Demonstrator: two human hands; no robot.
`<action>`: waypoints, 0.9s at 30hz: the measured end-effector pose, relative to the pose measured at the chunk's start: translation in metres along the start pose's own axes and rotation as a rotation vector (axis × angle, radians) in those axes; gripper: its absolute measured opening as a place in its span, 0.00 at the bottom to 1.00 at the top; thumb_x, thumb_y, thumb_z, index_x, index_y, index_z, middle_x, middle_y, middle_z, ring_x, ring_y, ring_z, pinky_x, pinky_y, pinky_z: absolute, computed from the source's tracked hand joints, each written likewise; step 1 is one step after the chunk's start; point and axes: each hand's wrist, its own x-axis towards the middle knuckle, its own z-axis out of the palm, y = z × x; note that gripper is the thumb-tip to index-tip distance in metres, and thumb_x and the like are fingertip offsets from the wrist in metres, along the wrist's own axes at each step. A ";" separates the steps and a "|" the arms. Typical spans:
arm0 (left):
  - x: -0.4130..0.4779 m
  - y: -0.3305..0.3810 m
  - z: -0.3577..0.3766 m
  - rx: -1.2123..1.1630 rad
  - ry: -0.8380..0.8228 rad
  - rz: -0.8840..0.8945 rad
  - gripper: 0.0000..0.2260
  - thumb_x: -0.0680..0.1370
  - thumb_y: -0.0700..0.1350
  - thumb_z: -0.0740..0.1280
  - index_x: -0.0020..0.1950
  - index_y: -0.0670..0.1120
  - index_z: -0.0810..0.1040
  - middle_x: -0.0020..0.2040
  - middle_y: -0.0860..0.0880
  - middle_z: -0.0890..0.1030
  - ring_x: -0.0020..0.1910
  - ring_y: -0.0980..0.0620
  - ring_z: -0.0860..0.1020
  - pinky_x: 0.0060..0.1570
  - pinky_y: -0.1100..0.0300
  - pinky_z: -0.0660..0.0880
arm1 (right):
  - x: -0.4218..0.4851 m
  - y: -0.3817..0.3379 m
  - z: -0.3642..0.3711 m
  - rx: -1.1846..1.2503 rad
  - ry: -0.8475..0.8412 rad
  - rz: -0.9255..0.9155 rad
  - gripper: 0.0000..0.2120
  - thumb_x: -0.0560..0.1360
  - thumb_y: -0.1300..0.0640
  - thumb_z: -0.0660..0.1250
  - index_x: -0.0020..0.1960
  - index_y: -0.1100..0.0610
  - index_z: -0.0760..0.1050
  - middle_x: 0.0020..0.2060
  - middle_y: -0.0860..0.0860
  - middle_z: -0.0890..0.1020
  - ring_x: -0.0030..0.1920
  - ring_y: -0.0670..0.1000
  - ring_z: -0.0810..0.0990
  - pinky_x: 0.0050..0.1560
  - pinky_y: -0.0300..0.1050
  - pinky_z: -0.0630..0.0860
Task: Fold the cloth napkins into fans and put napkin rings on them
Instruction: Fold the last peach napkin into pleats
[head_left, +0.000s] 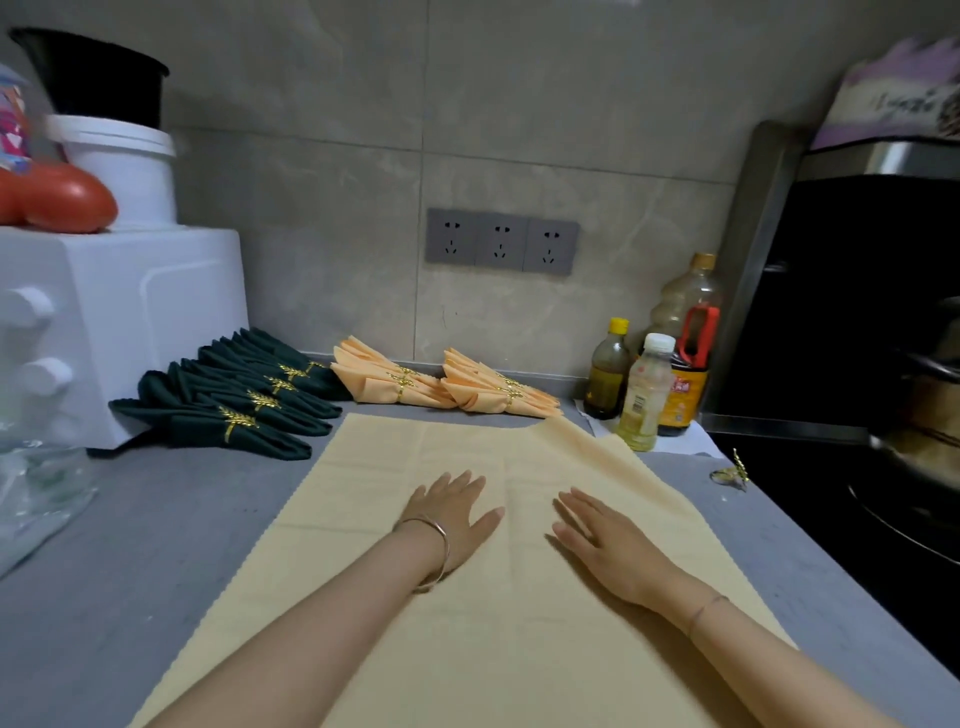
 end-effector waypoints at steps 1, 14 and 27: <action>-0.016 0.004 0.003 -0.006 -0.021 0.031 0.29 0.80 0.63 0.47 0.79 0.53 0.48 0.79 0.53 0.47 0.78 0.51 0.46 0.75 0.51 0.46 | -0.021 -0.004 -0.001 -0.018 -0.017 -0.020 0.30 0.78 0.37 0.50 0.76 0.48 0.55 0.76 0.44 0.55 0.76 0.45 0.52 0.73 0.39 0.49; -0.192 0.013 0.024 0.097 -0.100 0.284 0.47 0.60 0.80 0.46 0.76 0.64 0.45 0.77 0.61 0.42 0.77 0.54 0.40 0.74 0.49 0.38 | -0.200 -0.038 0.008 -0.308 -0.088 -0.202 0.45 0.67 0.24 0.56 0.75 0.38 0.40 0.74 0.38 0.38 0.74 0.41 0.35 0.72 0.39 0.35; -0.206 0.006 0.034 0.161 0.020 0.339 0.37 0.75 0.64 0.61 0.77 0.60 0.45 0.78 0.59 0.47 0.77 0.51 0.44 0.75 0.49 0.42 | -0.220 -0.043 0.016 -0.330 0.038 -0.253 0.33 0.70 0.40 0.46 0.75 0.39 0.50 0.76 0.42 0.53 0.77 0.47 0.49 0.72 0.37 0.44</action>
